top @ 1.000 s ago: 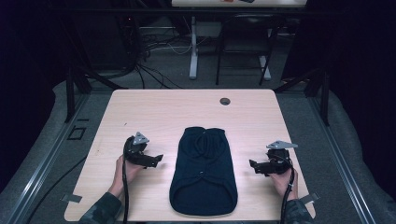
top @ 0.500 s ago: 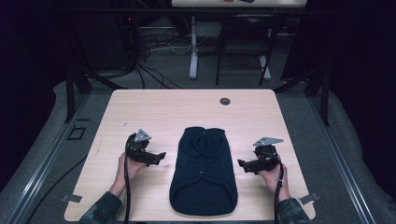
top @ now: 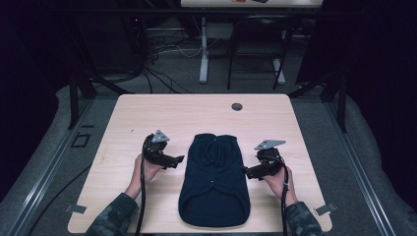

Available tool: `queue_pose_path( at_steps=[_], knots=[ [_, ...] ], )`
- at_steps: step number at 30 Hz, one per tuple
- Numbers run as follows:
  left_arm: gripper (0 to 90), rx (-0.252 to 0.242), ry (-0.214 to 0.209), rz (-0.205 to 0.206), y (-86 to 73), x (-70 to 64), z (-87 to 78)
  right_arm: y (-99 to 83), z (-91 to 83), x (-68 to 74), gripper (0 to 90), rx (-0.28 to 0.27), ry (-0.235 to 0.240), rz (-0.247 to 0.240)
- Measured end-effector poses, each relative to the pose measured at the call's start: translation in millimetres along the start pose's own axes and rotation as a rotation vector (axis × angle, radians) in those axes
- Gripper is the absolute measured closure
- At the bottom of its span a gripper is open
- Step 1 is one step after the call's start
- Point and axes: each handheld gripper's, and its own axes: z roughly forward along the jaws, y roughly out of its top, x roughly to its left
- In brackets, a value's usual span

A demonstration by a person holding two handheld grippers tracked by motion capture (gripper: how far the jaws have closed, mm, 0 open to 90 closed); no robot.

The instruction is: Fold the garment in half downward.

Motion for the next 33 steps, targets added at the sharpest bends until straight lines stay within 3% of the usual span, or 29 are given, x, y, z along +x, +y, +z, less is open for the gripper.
queue_pose_path(
  at_steps=[5, 13, 19, 28, 33],
  knots=[
    [0.7, 0.014, -0.022, -0.007, 8.7, 1.9, 8.5, 11.3, 6.1, -0.7, 2.1, 0.009, 0.014, -0.008],
    [0.8, 0.041, -0.059, -0.042, 22.3, 5.7, 24.7, 28.4, 19.9, -8.7, 2.4, 0.026, 0.049, 0.019],
    [0.7, 0.073, -0.086, -0.056, 33.5, 6.4, 39.8, 45.8, 35.4, -13.2, 2.6, 0.073, 0.046, 0.019],
    [0.6, 0.119, -0.066, -0.05, 58.9, 9.0, 59.8, 65.1, 61.1, -17.0, 2.9, 0.12, 0.053, 0.043],
    [2.9, 0.142, -0.051, -0.051, 58.8, 6.1, 71.4, 69.9, 70.6, -17.7, 3.4, 0.144, 0.045, 0.045]
  ],
)
